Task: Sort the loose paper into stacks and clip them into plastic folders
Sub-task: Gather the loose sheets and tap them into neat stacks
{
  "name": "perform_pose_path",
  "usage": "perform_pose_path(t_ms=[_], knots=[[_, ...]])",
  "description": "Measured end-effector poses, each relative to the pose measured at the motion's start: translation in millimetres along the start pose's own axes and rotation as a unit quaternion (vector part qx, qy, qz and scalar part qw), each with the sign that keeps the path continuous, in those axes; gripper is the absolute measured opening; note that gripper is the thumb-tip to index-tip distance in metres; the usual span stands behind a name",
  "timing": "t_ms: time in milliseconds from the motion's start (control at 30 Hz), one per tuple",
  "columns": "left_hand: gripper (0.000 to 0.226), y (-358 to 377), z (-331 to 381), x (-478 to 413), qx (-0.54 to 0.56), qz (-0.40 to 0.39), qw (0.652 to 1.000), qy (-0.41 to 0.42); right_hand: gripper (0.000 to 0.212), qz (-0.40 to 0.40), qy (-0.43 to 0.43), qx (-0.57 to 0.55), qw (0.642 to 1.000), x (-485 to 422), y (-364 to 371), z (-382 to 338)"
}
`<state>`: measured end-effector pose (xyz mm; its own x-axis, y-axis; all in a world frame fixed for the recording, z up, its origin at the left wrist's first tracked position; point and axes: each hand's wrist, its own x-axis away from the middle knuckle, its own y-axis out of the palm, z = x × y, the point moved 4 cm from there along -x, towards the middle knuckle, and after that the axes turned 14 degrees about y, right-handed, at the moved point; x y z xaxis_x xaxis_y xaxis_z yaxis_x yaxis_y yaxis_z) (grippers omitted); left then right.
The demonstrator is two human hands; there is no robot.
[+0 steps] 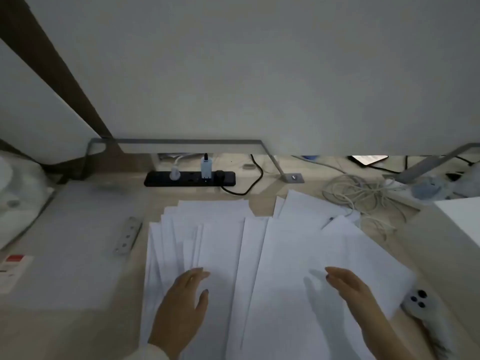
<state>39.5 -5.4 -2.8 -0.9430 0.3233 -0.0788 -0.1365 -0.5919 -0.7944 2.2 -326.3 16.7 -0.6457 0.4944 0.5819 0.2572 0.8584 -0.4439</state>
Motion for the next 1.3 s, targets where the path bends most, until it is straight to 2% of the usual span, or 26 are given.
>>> perform_pose_path(t_ms=[100,167,233,300,400,467,567,733,833,933,1033,1167,1233,1267,1300], knots=[[0.089,32,-30,14,-0.032,0.005,0.998,-0.045,0.037,0.096,-0.019,0.106,0.99,-19,2,30],[0.103,51,-46,20,-0.044,0.014,0.998,-0.051,0.058,0.171,-0.023,0.167,0.971,-26,-2,48],[0.109,64,-53,26,-0.041,0.021,0.997,-0.058,0.076,0.205,0.004,0.173,0.963,-32,-5,69],[0.109,66,-47,32,-0.037,0.049,0.997,-0.039,0.09,0.221,0.021,0.191,0.956,-35,-5,88],[0.074,65,-35,41,0.016,0.069,0.997,-0.043,0.105,0.244,0.013,0.195,0.95,-30,-5,103],[0.065,64,-32,43,0.088,0.083,0.991,-0.052,0.1,0.244,-0.009,0.203,0.948,-32,-7,103],[0.064,56,-21,46,0.22,0.094,0.969,-0.064,0.09,0.237,-0.036,0.231,0.943,-30,-7,102],[0.068,38,-19,44,0.359,0.136,0.914,-0.131,0.096,0.201,-0.078,0.239,0.947,-27,-5,98],[0.066,30,-15,47,0.377,0.127,0.903,-0.16,0.097,0.179,-0.101,0.254,0.945,-22,-4,93],[0.052,25,-14,47,0.371,0.093,0.909,-0.165,0.095,0.125,-0.128,0.238,0.954,-18,1,86],[0.04,23,-9,50,0.36,0.06,0.918,-0.153,0.087,0.082,-0.133,0.142,0.978,-15,0,80],[0.03,20,-3,48,0.331,0.072,0.932,-0.132,0.069,0.123,-0.046,-0.045,0.99,-31,-20,87],[0.029,18,-2,45,0.329,0.068,0.933,-0.131,0.059,0.101,-0.016,-0.104,0.989,-38,-26,88],[0.032,17,-2,43,0.334,0.063,0.931,-0.134,0.051,0.081,0.001,-0.128,0.988,-37,-27,89],[0.035,17,-3,42,0.343,0.055,0.927,-0.141,0.032,0.071,0.009,-0.127,0.989,-40,-28,88]])
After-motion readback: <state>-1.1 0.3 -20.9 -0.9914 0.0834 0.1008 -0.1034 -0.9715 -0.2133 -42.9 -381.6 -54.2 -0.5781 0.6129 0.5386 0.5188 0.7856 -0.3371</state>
